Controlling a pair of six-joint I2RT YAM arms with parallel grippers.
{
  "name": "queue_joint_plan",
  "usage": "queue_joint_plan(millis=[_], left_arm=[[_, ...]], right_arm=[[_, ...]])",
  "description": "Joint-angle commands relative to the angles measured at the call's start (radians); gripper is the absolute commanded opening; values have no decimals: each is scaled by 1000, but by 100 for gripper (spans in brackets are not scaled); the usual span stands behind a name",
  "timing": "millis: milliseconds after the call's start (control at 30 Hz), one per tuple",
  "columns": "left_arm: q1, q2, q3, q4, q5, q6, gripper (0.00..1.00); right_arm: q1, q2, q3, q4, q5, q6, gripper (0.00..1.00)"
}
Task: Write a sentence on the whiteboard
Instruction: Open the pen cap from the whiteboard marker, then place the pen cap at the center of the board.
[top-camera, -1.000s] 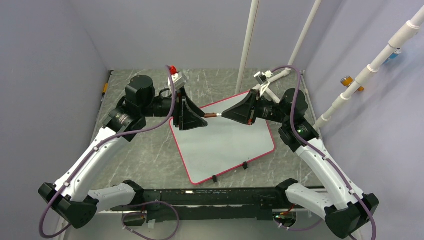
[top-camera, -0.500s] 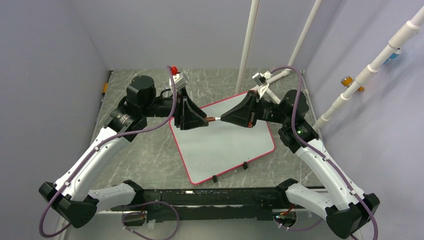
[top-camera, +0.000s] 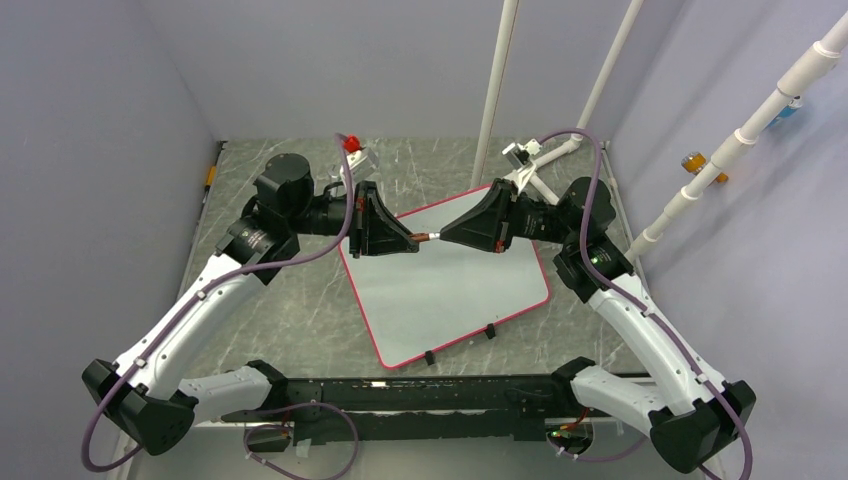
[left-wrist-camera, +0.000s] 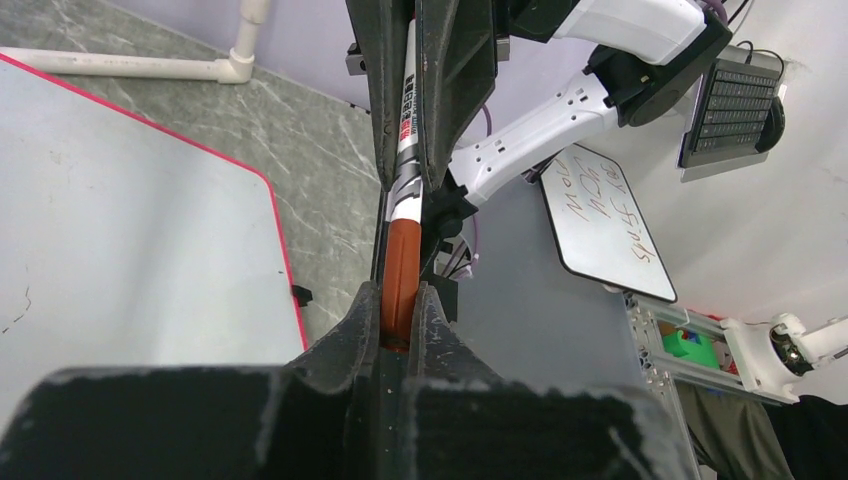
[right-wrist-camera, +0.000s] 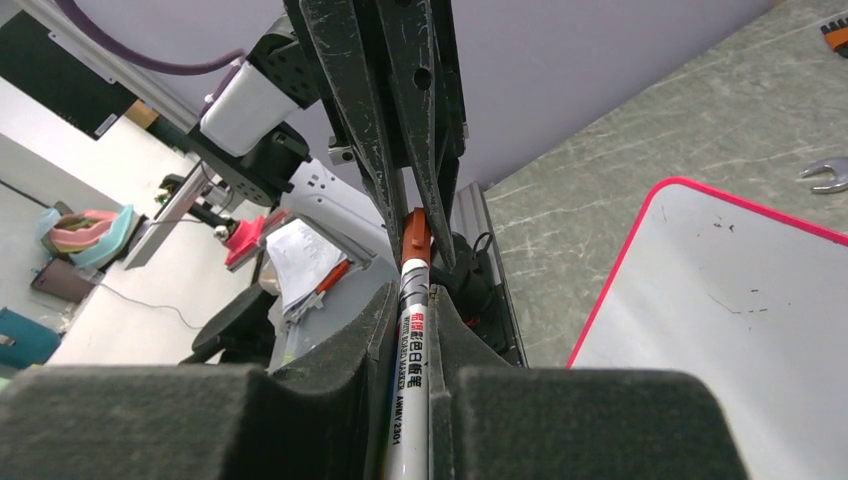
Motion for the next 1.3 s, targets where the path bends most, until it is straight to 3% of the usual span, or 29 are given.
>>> queue_joint_plan(millis=[0,167,533,700,833,1067,1167,1267], left_arm=[[-4,-15,7,20,1,11,0],[27,-60,-21,-16,-21,36,0],[252,-205,-181,-67,29,39,0],[318,-277,-220,-158,-54,71,0],[359,-359,-265,-232,-180,72,0],[367,-519,-390,-377,-571,16,0],[367,-587,-495,-420,-785,-83,0],[367,-632,-603,-417,-894,-202,0]], right_arm=[[2,-20,1,28,-2,-16,0],[1,-38,5,-15,7,-46,0],[1,-57,5,-63,13,-75,0],[2,-58,1,-68,20,-77,0],[1,-63,10,-120,49,-108,0],[3,-54,70,-345,151,-218,0],[5,-50,76,-393,181,-236,0],[5,-47,81,-432,201,-247,0]])
